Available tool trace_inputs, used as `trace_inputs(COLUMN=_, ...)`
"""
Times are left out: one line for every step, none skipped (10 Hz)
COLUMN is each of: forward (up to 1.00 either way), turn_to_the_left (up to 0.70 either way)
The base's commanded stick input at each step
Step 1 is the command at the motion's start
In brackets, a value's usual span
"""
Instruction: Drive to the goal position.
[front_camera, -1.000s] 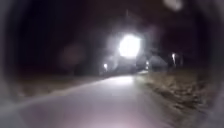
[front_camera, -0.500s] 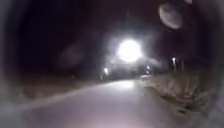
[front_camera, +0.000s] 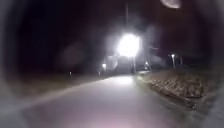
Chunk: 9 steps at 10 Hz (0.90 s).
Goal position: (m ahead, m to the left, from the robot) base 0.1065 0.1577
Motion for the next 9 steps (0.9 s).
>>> trace_inputs(forward=0.85, turn_to_the_left=0.0)
trace_inputs(forward=0.85, turn_to_the_left=0.0)
trace_inputs(forward=0.85, turn_to_the_left=0.0)
trace_inputs(forward=0.85, turn_to_the_left=0.0)
trace_inputs(forward=0.85, turn_to_the_left=0.0)
trace_inputs(forward=0.85, turn_to_the_left=0.0)
trace_inputs(forward=0.85, turn_to_the_left=0.0)
trace_inputs(forward=0.85, turn_to_the_left=0.0)
trace_inputs(forward=0.85, turn_to_the_left=0.0)
